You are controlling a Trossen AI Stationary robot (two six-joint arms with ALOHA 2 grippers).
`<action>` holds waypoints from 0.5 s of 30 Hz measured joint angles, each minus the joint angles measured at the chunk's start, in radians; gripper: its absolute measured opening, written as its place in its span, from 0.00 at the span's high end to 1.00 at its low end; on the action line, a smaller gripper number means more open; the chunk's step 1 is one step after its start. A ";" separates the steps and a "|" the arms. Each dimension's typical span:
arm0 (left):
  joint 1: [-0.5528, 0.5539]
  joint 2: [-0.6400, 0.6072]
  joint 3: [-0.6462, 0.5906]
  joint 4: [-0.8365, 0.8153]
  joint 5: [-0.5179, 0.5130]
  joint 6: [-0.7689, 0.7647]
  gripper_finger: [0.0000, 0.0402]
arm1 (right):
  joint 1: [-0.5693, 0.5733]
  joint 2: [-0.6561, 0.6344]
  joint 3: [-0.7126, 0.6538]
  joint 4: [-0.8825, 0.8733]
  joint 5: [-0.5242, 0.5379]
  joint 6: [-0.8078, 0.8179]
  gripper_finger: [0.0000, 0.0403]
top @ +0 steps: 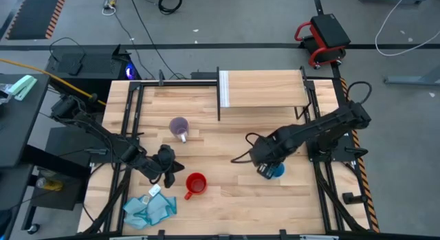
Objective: Stack small to large cups/mugs on shelf
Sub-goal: Put the red mug on the shelf
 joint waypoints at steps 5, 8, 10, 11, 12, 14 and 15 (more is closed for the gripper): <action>-0.018 0.000 0.000 -0.074 0.018 -0.092 0.93 | 0.131 -0.001 0.094 0.166 0.201 -0.013 0.80; -0.047 0.000 0.000 -0.079 0.049 -0.140 0.93 | 0.218 -0.001 0.078 0.416 0.291 -0.107 0.80; -0.076 0.000 0.000 -0.078 0.072 -0.173 0.92 | 0.271 -0.001 0.041 0.567 0.359 -0.174 0.80; -0.094 0.001 0.000 -0.079 0.078 -0.191 0.92 | 0.294 -0.001 0.015 0.632 0.396 -0.200 0.80; -0.111 0.006 0.000 -0.076 0.082 -0.206 0.91 | 0.315 -0.001 -0.012 0.682 0.434 -0.222 0.80; -0.147 0.026 0.000 -0.069 0.086 -0.245 0.91 | 0.349 -0.001 -0.073 0.742 0.486 -0.234 0.80; -0.163 0.042 0.000 -0.057 0.086 -0.262 0.91 | 0.359 -0.001 -0.106 0.768 0.500 -0.230 0.80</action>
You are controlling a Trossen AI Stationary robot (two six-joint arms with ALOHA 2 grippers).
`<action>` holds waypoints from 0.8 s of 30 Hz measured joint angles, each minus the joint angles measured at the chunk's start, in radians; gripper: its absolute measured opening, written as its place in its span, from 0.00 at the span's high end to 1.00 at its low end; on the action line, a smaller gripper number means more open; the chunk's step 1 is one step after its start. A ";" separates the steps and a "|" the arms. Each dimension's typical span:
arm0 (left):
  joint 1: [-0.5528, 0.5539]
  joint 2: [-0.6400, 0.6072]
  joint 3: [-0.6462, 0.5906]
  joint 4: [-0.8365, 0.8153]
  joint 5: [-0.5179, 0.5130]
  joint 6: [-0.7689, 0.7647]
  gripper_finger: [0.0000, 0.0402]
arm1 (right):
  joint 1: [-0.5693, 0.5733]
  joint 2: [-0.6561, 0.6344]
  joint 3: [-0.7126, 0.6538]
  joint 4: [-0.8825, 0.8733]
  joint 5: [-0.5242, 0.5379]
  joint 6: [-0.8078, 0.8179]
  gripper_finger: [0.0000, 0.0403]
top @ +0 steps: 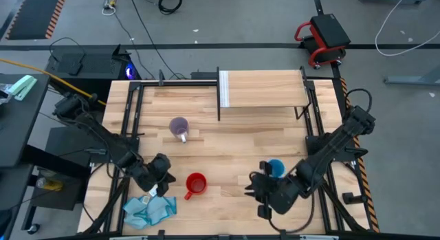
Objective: Stack small to large cups/mugs on shelf
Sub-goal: Put the red mug on the shelf
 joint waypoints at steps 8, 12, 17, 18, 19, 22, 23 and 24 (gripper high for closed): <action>-0.025 0.174 0.000 0.220 0.011 -0.012 0.91 | -0.008 0.002 -0.271 0.343 0.018 -0.049 0.80; -0.001 0.248 0.000 0.337 0.030 0.031 0.90 | -0.026 0.002 -0.318 0.412 0.020 -0.088 0.80; 0.040 0.311 0.000 0.497 0.039 0.125 0.90 | -0.045 0.002 -0.319 0.421 0.020 -0.127 0.80; 0.050 0.321 0.000 0.533 0.039 0.154 0.90 | -0.049 0.002 -0.319 0.426 0.020 -0.133 0.80; 0.063 0.329 0.001 0.568 0.042 0.181 0.90 | -0.054 0.002 -0.319 0.426 0.020 -0.138 0.80; 0.097 0.351 0.021 0.596 0.045 0.254 0.90 | -0.067 0.002 -0.319 0.426 0.018 -0.139 0.80; 0.108 0.357 0.033 0.595 0.046 0.274 0.90 | -0.072 0.004 -0.319 0.428 0.014 -0.140 0.80; 0.119 0.366 0.048 0.594 0.048 0.293 0.90 | -0.080 0.013 -0.318 0.439 0.011 -0.142 0.80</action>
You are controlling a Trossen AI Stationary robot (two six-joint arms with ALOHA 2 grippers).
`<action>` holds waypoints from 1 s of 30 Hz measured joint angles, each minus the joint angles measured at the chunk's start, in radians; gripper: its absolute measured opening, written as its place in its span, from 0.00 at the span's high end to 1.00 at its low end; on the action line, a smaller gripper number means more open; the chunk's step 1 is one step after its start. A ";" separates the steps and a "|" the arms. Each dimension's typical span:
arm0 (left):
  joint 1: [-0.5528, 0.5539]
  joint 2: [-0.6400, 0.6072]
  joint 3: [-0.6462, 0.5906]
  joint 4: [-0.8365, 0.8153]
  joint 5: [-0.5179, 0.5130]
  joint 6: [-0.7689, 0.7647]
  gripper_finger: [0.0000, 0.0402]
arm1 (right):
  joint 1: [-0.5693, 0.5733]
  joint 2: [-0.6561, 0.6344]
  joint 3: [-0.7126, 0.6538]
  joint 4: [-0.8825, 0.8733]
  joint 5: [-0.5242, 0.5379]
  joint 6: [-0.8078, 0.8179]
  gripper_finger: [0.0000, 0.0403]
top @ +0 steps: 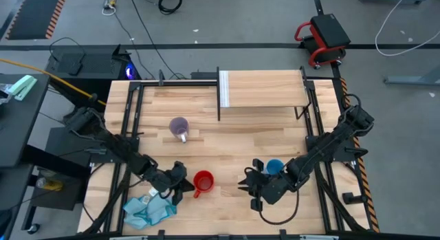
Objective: Stack small to large cups/mugs on shelf
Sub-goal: Put the red mug on the shelf
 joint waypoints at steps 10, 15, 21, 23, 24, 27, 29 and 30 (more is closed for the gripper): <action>0.121 0.074 0.134 -0.060 0.076 0.143 0.90 | -0.093 0.157 0.027 0.070 -0.089 -0.020 0.80; 0.171 0.096 0.158 -0.076 0.119 0.169 0.90 | -0.132 0.170 0.036 0.053 -0.092 -0.026 0.80; 0.213 0.116 0.168 -0.080 0.145 0.170 0.91 | -0.153 0.153 0.038 0.014 -0.084 -0.025 0.80; 0.220 0.116 0.168 -0.088 0.146 0.171 0.91 | -0.163 0.152 0.037 0.011 -0.084 -0.026 0.80; 0.225 0.116 0.168 -0.084 0.146 0.172 0.91 | -0.167 0.151 0.037 0.005 -0.082 -0.026 0.80; 0.234 0.117 0.168 -0.082 0.151 0.179 0.90 | -0.176 0.151 0.037 -0.003 -0.083 -0.026 0.80; 0.240 0.117 0.168 -0.084 0.152 0.181 0.90 | -0.182 0.151 0.037 -0.010 -0.084 -0.026 0.80; 0.245 0.117 0.168 -0.085 0.152 0.181 0.90 | -0.186 0.151 0.037 -0.014 -0.083 -0.026 0.80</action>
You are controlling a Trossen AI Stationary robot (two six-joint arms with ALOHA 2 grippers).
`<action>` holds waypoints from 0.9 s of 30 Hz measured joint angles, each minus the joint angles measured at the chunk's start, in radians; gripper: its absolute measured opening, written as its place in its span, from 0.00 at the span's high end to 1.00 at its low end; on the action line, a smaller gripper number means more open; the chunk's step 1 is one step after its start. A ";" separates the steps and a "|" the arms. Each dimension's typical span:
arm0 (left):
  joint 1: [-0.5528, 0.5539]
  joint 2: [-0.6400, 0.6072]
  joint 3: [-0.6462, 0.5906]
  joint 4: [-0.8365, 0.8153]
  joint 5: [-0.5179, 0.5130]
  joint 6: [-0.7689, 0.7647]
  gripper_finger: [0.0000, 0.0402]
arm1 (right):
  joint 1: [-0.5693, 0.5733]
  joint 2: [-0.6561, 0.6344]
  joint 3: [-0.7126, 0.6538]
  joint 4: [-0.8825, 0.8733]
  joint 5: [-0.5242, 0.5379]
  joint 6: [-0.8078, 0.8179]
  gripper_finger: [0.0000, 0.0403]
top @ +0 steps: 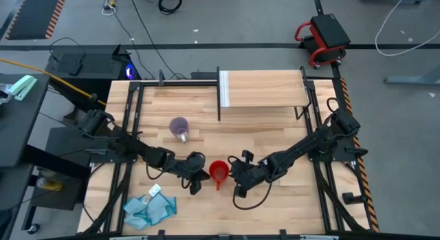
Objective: Stack small to large cups/mugs on shelf
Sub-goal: Put the red mug on the shelf
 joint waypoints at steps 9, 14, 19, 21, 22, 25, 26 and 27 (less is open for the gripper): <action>0.003 0.000 0.000 -0.005 -0.003 -0.002 0.90 | 0.016 0.000 0.004 -0.028 -0.011 0.040 0.80; -0.007 0.000 0.000 0.004 -0.003 -0.009 0.91 | 0.073 -0.001 0.026 -0.016 -0.036 0.038 0.80; -0.016 0.000 0.000 0.043 -0.002 -0.005 0.90 | 0.122 -0.001 0.025 0.143 -0.055 -0.010 0.80; -0.016 0.000 0.000 0.050 -0.003 -0.005 0.90 | 0.126 -0.001 0.024 0.182 -0.058 -0.052 0.80; -0.016 0.000 0.000 0.048 -0.003 -0.005 0.90 | 0.126 -0.001 0.024 0.195 -0.056 -0.075 0.80; -0.016 0.000 0.000 0.048 -0.003 -0.004 0.90 | 0.125 0.014 0.024 0.226 -0.046 -0.122 0.80; -0.016 0.000 0.000 0.048 -0.003 -0.003 0.90 | 0.124 0.025 0.024 0.232 -0.043 -0.129 0.79; -0.016 0.000 0.000 0.046 -0.003 -0.002 0.90 | 0.124 0.042 0.024 0.240 -0.039 -0.135 0.79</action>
